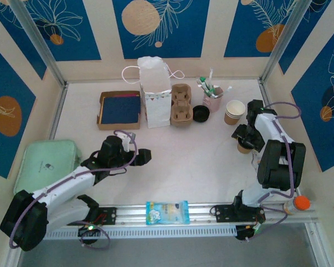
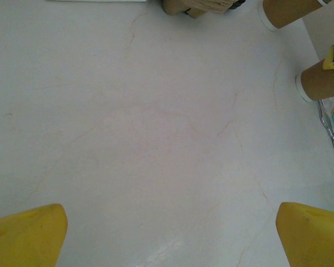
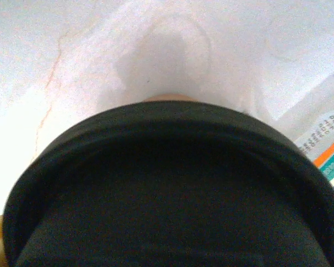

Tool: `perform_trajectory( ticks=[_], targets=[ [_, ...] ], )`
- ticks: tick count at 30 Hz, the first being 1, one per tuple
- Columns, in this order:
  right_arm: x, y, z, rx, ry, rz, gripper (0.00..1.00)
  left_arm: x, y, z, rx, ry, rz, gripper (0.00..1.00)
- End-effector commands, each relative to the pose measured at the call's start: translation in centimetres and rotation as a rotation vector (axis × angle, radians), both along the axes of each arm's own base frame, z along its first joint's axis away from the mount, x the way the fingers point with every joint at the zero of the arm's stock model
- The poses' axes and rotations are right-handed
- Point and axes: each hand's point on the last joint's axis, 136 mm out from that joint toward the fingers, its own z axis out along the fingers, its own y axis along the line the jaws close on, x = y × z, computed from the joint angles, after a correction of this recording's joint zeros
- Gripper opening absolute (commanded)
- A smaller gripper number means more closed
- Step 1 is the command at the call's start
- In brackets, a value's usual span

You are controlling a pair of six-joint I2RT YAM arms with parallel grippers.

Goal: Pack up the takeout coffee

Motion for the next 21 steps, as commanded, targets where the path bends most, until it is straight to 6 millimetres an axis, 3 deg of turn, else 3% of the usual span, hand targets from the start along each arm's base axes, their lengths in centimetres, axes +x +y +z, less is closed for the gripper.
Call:
perform_trajectory(
  ticks=[1,7,14,21],
  targets=[
    [-0.26,0.12,-1.09,0.016,0.02,-0.009,0.88,0.31,0.16,0.82,0.003,-0.024,-0.002,0.96],
    [-0.35,0.15,-1.84,0.024,0.034,-0.012,0.93,0.2,0.33,1.01,0.008,-0.027,0.0,0.96],
    [-0.3,0.17,-1.36,0.023,0.018,-0.012,1.0,0.19,0.45,1.13,0.013,-0.028,0.003,0.96],
    [-0.41,0.01,-1.06,0.01,0.016,-0.019,0.99,0.17,0.45,1.26,0.01,-0.031,0.004,0.96]
  ],
)
